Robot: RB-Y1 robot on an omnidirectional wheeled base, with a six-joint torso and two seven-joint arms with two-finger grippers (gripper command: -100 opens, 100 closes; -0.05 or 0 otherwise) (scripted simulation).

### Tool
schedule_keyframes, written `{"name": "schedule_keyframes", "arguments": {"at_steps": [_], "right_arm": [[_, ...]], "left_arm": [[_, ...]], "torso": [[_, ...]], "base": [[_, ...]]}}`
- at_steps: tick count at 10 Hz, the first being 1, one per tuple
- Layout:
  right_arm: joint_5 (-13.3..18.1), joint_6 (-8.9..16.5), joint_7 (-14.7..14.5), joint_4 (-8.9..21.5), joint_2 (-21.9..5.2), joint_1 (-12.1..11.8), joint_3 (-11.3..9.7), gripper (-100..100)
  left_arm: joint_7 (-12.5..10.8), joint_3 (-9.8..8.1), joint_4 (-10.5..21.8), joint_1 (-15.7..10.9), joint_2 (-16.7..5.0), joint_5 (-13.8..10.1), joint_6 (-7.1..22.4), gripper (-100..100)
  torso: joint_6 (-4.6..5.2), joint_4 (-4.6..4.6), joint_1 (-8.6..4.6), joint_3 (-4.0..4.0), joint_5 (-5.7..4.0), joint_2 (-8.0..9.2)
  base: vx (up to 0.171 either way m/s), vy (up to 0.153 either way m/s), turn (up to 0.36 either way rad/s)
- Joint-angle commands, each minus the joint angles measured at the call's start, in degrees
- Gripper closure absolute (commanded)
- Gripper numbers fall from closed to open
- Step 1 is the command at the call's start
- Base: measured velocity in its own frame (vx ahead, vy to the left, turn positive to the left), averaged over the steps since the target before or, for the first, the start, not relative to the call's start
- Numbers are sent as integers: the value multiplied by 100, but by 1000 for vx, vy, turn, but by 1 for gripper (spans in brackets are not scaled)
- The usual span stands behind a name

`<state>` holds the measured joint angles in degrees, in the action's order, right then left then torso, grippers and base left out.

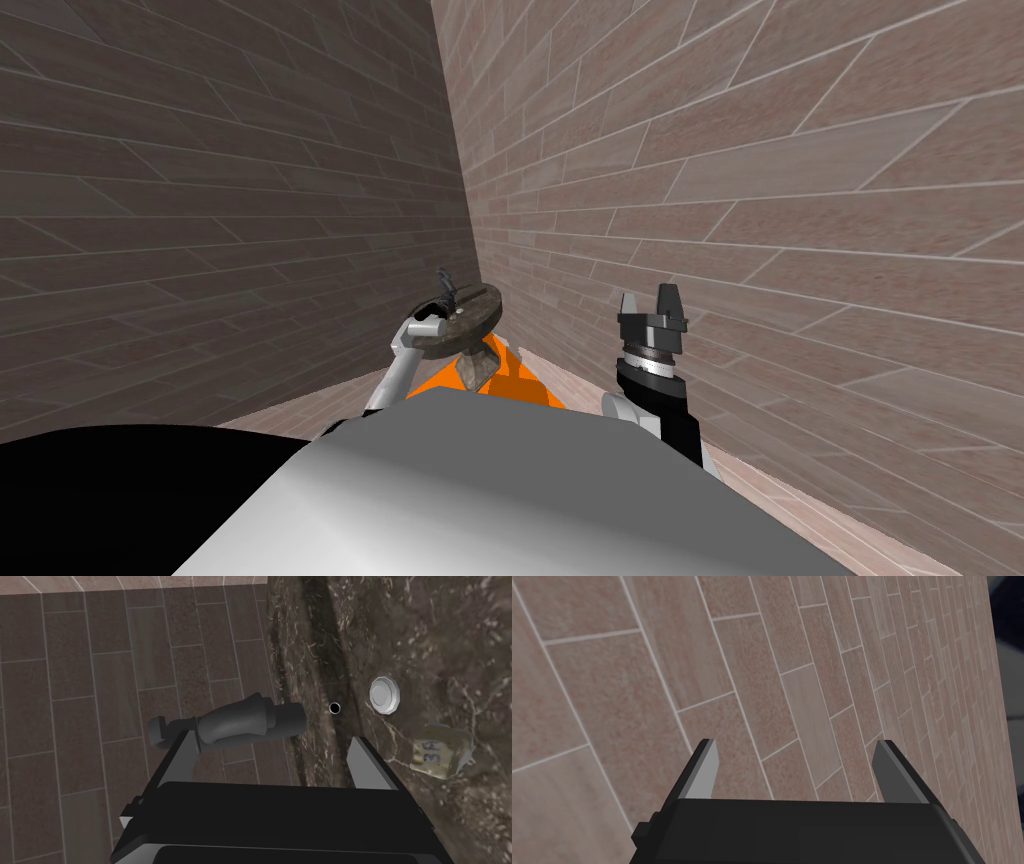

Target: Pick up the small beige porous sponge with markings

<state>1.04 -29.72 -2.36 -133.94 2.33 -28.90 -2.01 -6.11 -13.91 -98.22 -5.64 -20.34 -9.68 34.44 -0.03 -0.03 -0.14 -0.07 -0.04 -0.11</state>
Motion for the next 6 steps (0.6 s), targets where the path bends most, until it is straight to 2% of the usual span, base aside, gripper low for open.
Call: {"name": "schedule_keyframes", "arguments": {"at_steps": [1,2,3,6], "right_arm": [[0,0,0,0,0,0,0,0],[0,0,0,0,0,0,0,0],[0,0,0,0,0,0,0,0],[0,0,0,0,0,0,0,0]], "left_arm": [[1,-27,123,-95,-65,-56,241,-100],[5,-65,311,-238,-124,-110,419,-100],[5,-65,311,-238,-124,-110,543,-100],[13,-132,671,-505,-227,-209,1034,-100]], "torso": [[0,0,0,0,0,0],[1,0,2,1,0,2],[0,0,0,-1,0,-2],[0,0,7,1,1,3]], "base": [[27,-41,18],[38,-46,37],[28,-37,17],[30,-33,32]]}}
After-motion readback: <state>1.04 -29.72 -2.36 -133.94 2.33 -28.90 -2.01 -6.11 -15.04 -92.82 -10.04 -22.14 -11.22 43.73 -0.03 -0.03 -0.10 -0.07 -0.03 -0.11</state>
